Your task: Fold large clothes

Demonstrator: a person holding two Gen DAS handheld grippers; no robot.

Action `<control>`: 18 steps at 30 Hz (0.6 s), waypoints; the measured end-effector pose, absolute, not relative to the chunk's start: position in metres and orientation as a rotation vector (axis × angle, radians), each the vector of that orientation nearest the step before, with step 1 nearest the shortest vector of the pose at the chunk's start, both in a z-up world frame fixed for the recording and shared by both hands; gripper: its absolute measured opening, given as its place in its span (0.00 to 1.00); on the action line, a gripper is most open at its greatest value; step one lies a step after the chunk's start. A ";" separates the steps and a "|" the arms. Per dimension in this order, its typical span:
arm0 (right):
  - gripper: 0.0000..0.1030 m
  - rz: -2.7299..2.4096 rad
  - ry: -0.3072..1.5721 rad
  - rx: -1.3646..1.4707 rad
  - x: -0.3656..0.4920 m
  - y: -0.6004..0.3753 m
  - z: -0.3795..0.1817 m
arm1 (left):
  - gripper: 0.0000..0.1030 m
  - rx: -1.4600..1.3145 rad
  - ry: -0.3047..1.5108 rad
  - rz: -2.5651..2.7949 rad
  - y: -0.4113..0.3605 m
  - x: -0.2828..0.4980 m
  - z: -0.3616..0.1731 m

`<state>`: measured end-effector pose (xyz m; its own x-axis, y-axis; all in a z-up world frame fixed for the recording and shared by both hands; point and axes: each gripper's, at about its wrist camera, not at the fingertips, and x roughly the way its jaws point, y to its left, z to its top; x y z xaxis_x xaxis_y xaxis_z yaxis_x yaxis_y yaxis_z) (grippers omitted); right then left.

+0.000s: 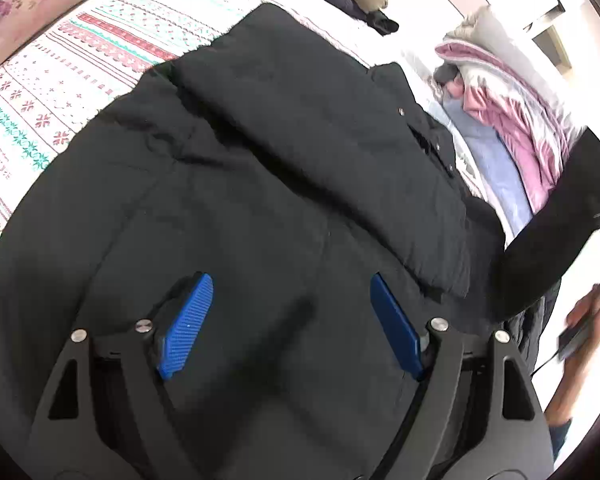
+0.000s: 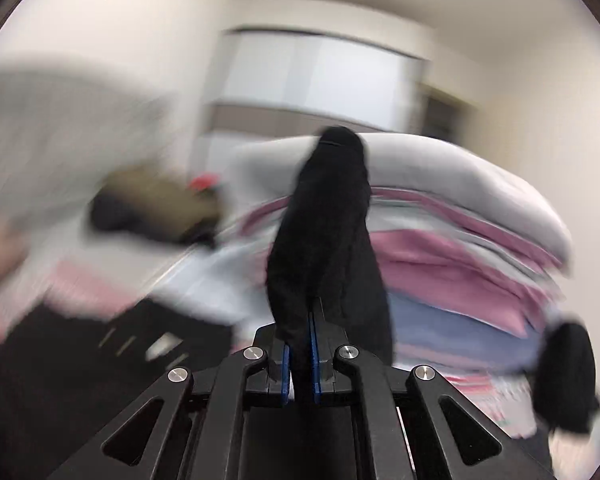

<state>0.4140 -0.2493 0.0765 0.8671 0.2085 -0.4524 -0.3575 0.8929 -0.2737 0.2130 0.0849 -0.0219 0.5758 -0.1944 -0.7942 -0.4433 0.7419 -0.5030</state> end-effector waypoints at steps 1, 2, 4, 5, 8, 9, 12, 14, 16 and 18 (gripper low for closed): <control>0.08 0.368 0.485 -0.442 0.399 -0.214 0.051 | 0.79 -0.747 0.964 0.163 0.086 0.213 -0.021; 0.08 0.404 0.543 -0.509 0.388 -0.186 0.022 | 0.79 -0.748 0.961 0.162 0.086 0.213 -0.021; 0.08 0.442 0.656 -0.548 0.377 -0.152 -0.027 | 0.79 -0.759 0.954 0.164 0.090 0.212 -0.022; 0.08 0.458 0.747 -0.538 0.376 -0.140 -0.055 | 0.79 -0.761 0.955 0.167 0.092 0.212 -0.023; 0.10 0.423 0.903 -0.462 0.382 -0.132 -0.108 | 0.79 -0.771 0.963 0.169 0.095 0.213 -0.026; 0.10 0.406 0.917 -0.414 0.384 -0.135 -0.114 | 0.79 -0.780 0.967 0.166 0.095 0.213 -0.027; 0.11 0.392 0.952 -0.265 0.385 -0.149 -0.105 | 0.79 -0.804 0.969 0.134 0.092 0.214 -0.025; 0.13 0.404 0.953 -0.230 0.384 -0.147 -0.093 | 0.79 -0.798 0.961 0.125 0.090 0.214 -0.021; 0.13 0.416 0.940 -0.190 0.380 -0.145 -0.082 | 0.79 -0.793 0.954 0.127 0.090 0.214 -0.020; 0.13 0.422 0.929 -0.123 0.381 -0.151 -0.077 | 0.79 -0.805 0.955 0.133 0.092 0.214 -0.020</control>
<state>0.3806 -0.1511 -0.0766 0.5241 0.2991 -0.7974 -0.4034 0.9118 0.0769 0.2139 0.0922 -0.0201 0.5929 -0.2360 -0.7699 -0.4371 0.7087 -0.5538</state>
